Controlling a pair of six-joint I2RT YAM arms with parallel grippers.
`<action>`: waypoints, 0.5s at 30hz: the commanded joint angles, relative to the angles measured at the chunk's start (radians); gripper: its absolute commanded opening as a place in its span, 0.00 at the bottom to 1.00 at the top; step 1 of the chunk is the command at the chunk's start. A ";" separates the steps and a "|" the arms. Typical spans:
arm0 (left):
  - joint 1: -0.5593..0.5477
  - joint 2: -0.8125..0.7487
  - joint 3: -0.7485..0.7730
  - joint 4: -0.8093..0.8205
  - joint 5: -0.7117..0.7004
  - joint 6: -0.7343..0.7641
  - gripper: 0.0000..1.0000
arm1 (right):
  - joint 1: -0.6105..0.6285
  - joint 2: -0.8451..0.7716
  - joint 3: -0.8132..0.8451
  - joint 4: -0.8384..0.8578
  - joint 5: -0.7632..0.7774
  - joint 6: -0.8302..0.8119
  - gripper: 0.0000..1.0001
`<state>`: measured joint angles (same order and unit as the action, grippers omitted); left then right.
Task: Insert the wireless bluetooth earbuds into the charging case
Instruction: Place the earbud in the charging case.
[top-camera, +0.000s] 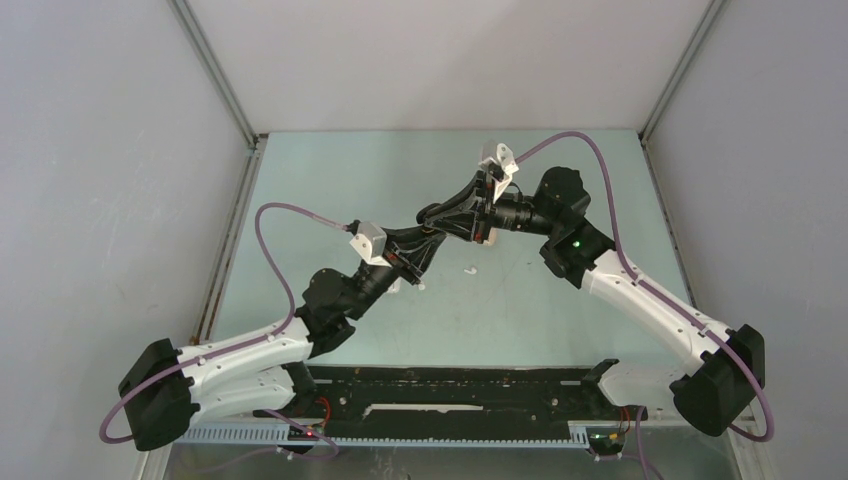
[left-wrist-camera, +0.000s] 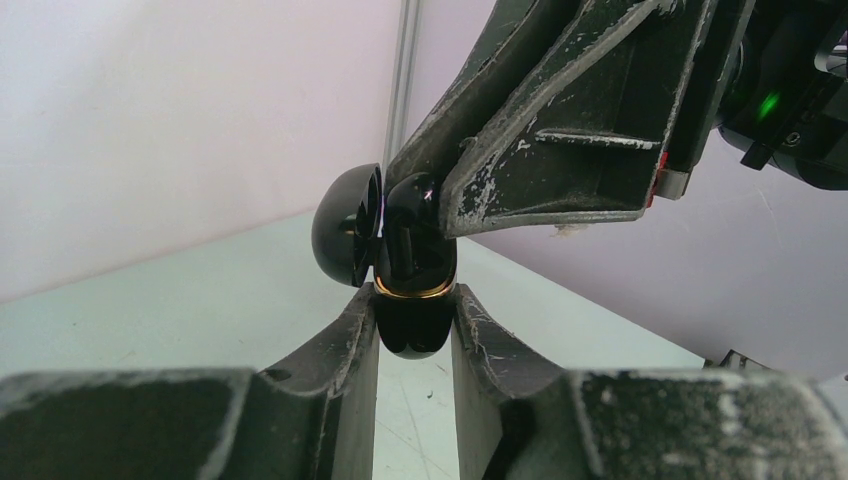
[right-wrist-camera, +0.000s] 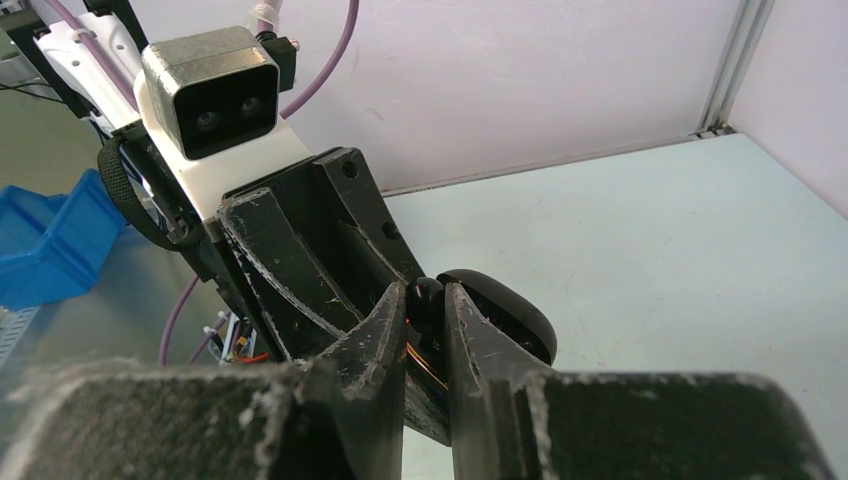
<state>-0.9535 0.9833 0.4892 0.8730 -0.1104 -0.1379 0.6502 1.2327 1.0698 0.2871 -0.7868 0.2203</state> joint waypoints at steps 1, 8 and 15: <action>-0.004 -0.027 0.004 0.089 -0.015 0.029 0.00 | -0.004 0.001 0.000 -0.015 -0.016 -0.019 0.11; -0.005 -0.026 0.023 0.010 0.049 0.131 0.00 | -0.001 -0.004 0.001 -0.041 -0.086 -0.105 0.02; -0.007 -0.054 -0.030 0.045 0.062 0.240 0.00 | -0.006 -0.003 0.001 -0.042 -0.163 -0.113 0.00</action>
<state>-0.9535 0.9703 0.4782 0.8425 -0.0658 0.0109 0.6434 1.2327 1.0698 0.2630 -0.8749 0.1322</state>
